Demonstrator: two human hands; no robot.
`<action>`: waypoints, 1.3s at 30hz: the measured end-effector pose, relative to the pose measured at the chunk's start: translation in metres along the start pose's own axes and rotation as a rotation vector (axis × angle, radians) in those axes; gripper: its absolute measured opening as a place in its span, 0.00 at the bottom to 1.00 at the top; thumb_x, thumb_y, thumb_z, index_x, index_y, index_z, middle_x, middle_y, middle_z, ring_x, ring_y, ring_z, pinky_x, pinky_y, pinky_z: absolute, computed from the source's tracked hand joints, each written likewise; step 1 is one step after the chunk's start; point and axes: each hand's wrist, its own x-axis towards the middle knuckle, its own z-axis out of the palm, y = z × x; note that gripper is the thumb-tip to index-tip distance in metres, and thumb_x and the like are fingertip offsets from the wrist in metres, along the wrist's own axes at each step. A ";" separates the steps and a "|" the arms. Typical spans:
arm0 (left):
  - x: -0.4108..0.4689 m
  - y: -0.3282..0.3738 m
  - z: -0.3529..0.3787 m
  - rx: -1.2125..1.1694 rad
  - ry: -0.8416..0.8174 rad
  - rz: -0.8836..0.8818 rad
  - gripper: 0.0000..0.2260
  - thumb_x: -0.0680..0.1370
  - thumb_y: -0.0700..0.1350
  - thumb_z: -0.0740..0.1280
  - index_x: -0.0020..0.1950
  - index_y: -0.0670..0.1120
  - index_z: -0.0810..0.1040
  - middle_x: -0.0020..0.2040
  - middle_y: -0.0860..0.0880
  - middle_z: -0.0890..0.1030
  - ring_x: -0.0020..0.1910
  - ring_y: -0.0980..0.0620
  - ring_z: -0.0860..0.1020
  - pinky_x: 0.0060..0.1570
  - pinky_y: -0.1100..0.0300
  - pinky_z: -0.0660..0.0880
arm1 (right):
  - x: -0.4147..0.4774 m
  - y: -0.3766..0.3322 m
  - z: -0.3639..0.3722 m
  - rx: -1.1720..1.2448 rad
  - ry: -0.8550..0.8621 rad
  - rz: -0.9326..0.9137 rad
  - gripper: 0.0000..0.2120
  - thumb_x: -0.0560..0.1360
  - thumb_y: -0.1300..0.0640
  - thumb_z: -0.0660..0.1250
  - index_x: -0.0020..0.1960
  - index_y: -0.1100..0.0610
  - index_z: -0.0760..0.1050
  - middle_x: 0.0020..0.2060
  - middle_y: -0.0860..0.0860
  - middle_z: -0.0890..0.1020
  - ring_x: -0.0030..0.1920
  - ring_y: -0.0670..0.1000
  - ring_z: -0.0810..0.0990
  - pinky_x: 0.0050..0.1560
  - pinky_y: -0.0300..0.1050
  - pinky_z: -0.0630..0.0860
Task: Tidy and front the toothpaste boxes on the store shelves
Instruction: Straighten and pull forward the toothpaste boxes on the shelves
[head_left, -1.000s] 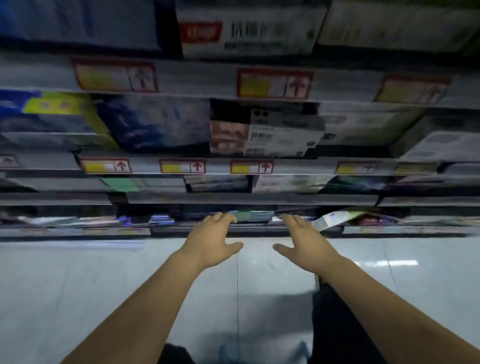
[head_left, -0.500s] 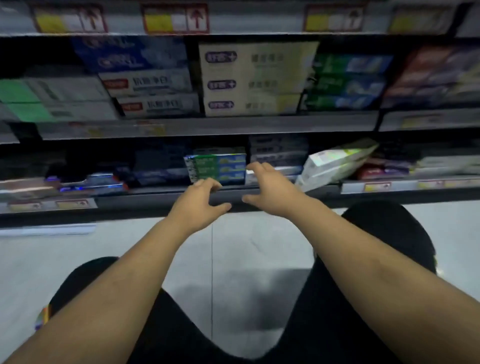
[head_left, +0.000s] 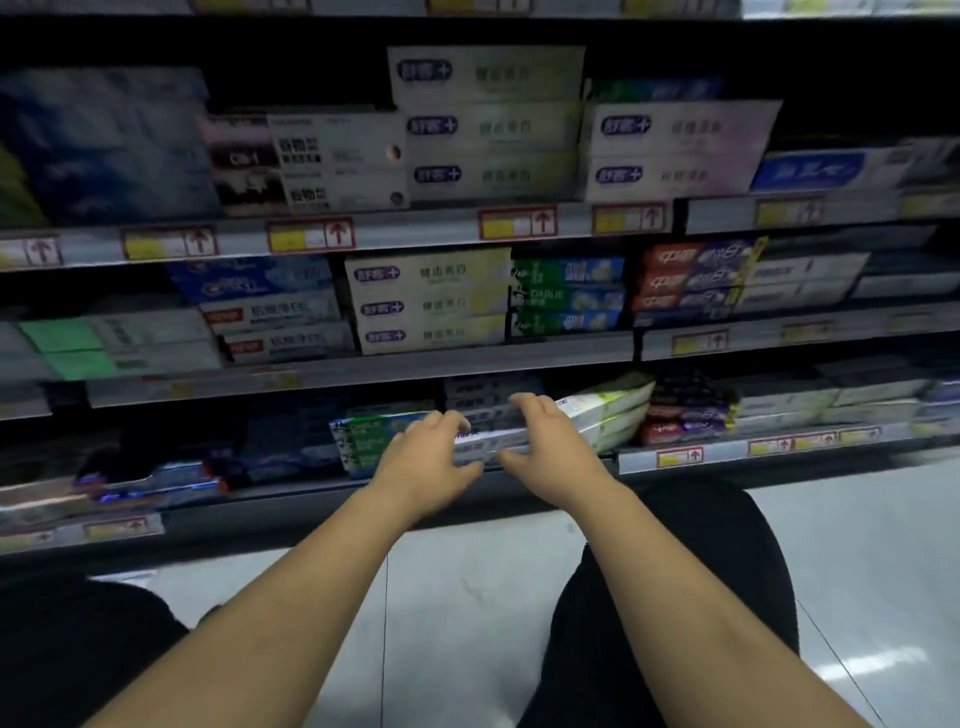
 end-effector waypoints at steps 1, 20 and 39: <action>0.002 0.001 -0.003 0.007 0.007 0.002 0.25 0.74 0.60 0.69 0.68 0.52 0.72 0.63 0.50 0.76 0.62 0.48 0.75 0.62 0.47 0.74 | 0.002 -0.002 0.000 0.013 0.017 0.010 0.33 0.77 0.50 0.71 0.77 0.53 0.61 0.71 0.52 0.68 0.69 0.55 0.70 0.67 0.53 0.72; 0.033 0.030 -0.048 -0.186 -0.029 0.051 0.24 0.78 0.55 0.70 0.70 0.48 0.70 0.66 0.47 0.73 0.62 0.47 0.74 0.59 0.53 0.73 | 0.009 0.029 -0.081 -0.064 -0.088 0.087 0.33 0.80 0.47 0.69 0.79 0.54 0.60 0.76 0.54 0.66 0.72 0.57 0.68 0.68 0.52 0.71; 0.158 0.065 0.160 -0.399 0.026 -0.161 0.25 0.77 0.48 0.72 0.71 0.47 0.68 0.66 0.46 0.67 0.54 0.49 0.76 0.56 0.55 0.73 | 0.051 0.234 -0.031 0.355 -0.004 0.520 0.31 0.75 0.50 0.74 0.74 0.51 0.67 0.67 0.50 0.76 0.63 0.53 0.75 0.56 0.47 0.73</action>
